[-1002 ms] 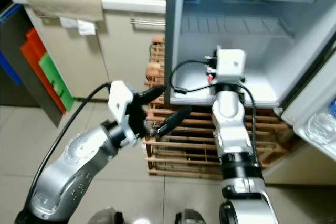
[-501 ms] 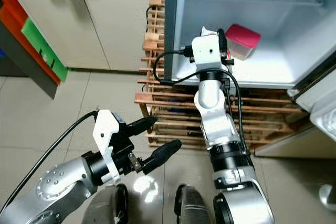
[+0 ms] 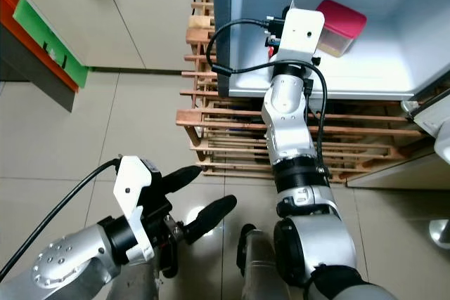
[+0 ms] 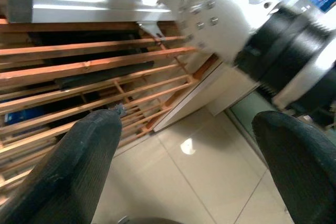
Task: Restocking fridge
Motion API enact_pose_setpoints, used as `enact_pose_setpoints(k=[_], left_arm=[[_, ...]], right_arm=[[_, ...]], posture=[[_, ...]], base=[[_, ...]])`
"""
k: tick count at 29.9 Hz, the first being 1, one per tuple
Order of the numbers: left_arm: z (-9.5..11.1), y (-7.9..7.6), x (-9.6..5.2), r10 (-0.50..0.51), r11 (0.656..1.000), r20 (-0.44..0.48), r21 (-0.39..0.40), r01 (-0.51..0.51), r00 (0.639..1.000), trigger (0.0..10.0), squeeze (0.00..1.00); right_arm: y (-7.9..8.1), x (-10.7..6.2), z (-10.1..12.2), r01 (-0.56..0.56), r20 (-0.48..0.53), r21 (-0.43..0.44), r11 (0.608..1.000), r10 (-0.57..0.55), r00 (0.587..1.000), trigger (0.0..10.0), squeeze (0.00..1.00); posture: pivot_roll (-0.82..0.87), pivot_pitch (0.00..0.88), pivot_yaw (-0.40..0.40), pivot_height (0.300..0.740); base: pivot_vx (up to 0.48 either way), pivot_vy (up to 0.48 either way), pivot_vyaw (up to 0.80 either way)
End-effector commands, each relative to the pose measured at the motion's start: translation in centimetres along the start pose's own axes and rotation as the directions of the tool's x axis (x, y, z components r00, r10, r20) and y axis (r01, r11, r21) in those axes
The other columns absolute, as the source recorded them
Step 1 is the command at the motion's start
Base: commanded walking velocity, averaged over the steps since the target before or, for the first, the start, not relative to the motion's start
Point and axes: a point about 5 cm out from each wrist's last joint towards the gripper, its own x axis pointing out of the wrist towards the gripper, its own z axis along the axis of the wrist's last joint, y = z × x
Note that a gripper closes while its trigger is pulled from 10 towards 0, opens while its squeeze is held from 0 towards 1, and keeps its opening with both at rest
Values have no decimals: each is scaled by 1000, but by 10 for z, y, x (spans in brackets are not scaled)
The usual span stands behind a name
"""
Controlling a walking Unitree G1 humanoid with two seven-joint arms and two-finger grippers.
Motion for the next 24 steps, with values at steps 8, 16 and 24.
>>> enact_pose_setpoints(k=[8,16,24], left_arm=[[0,-9,-3,1,1000,-8,-24,-1,1000,10000,0],[-1,-8,-3,17,999,-9,-28,-17,1000,10000,0],[1,-3,1,12,1000,-3,-18,-12,1000,10000,0]], right_arm=[[10,4,-10,-41,-57,106,994,47,997,10000,620],[8,13,5,-57,30,33,998,56,998,10000,1000],[11,21,25,-70,112,86,994,60,992,10000,1000]], posture=[[120,428,32,711],[111,424,30,711],[100,396,26,711]], base=[[0,0,0],[0,0,0],[0,0,0]])
